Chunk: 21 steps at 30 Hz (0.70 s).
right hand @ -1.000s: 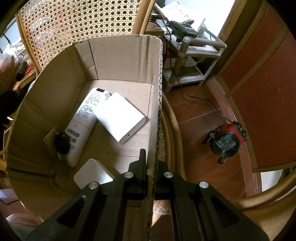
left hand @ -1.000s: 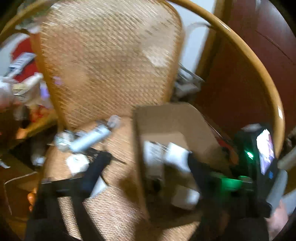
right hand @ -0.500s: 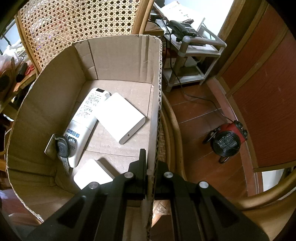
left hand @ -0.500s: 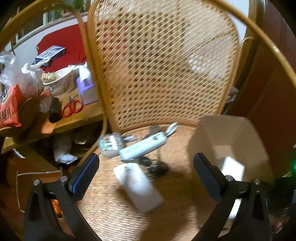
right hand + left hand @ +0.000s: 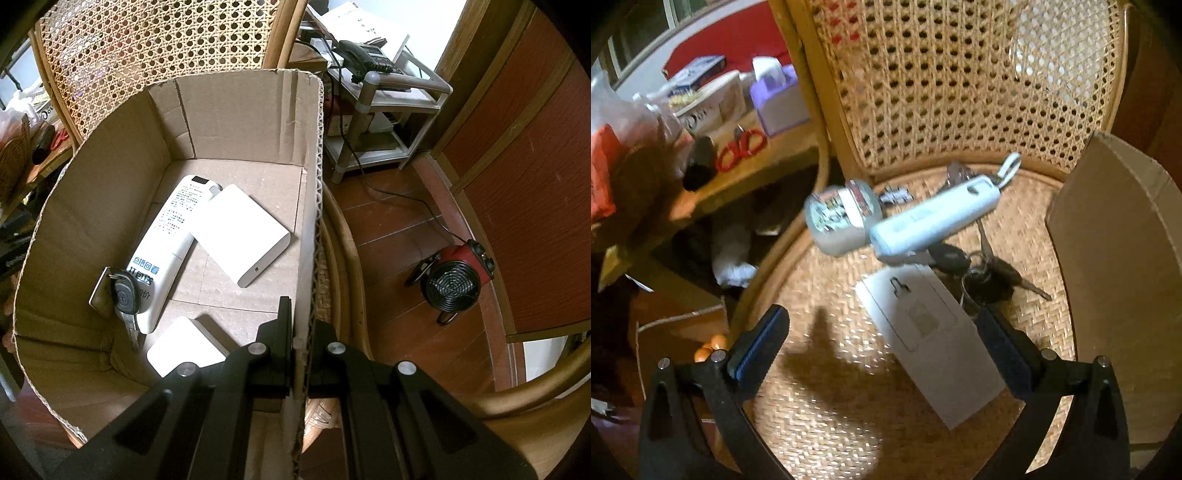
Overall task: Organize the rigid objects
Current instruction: 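Lower the left tool onto the white flat panel and close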
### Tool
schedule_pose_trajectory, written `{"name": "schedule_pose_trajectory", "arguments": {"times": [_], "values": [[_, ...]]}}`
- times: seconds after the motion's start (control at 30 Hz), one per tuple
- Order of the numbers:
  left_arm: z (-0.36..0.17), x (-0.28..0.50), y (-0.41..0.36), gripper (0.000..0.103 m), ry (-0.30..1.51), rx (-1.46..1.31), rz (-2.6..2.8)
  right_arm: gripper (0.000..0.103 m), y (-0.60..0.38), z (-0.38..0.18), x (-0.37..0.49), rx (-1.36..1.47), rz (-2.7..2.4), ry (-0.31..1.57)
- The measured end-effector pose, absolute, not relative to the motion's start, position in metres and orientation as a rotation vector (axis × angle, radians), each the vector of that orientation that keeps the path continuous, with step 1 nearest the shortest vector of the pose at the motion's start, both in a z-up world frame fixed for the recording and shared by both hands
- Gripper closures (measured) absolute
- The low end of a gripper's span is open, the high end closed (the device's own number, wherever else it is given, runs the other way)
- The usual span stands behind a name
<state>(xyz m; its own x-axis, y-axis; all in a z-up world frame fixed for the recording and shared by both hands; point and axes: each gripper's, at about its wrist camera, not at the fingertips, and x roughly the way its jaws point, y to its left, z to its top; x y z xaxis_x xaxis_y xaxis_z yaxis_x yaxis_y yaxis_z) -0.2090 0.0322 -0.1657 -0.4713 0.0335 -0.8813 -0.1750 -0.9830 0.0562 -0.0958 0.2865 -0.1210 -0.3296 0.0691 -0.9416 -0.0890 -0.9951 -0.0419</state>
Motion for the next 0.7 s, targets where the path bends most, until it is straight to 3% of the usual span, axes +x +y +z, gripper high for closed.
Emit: {"name": "schedule_pose_trajectory", "arguments": {"times": [0.4, 0.47, 0.53, 0.7], "values": [[-0.192, -0.208, 0.044, 0.004, 0.181, -1.626, 2.500, 0.097, 0.287, -0.121, -0.096, -1.759, 2.485, 0.027], [-0.189, -0.207, 0.043, 0.014, 0.176, -1.641, 2.498, 0.097, 0.287, -0.121, -0.096, -1.759, 2.485, 0.027], [-0.182, -0.205, 0.043, 0.045, 0.176, -1.627, 2.494, 0.097, 0.287, -0.121, -0.096, -1.759, 2.485, 0.026], [-0.178, -0.200, 0.038, 0.053, 0.177, -1.624, 2.479, 0.097, 0.287, -0.121, -0.096, -1.760, 2.485, 0.027]]}}
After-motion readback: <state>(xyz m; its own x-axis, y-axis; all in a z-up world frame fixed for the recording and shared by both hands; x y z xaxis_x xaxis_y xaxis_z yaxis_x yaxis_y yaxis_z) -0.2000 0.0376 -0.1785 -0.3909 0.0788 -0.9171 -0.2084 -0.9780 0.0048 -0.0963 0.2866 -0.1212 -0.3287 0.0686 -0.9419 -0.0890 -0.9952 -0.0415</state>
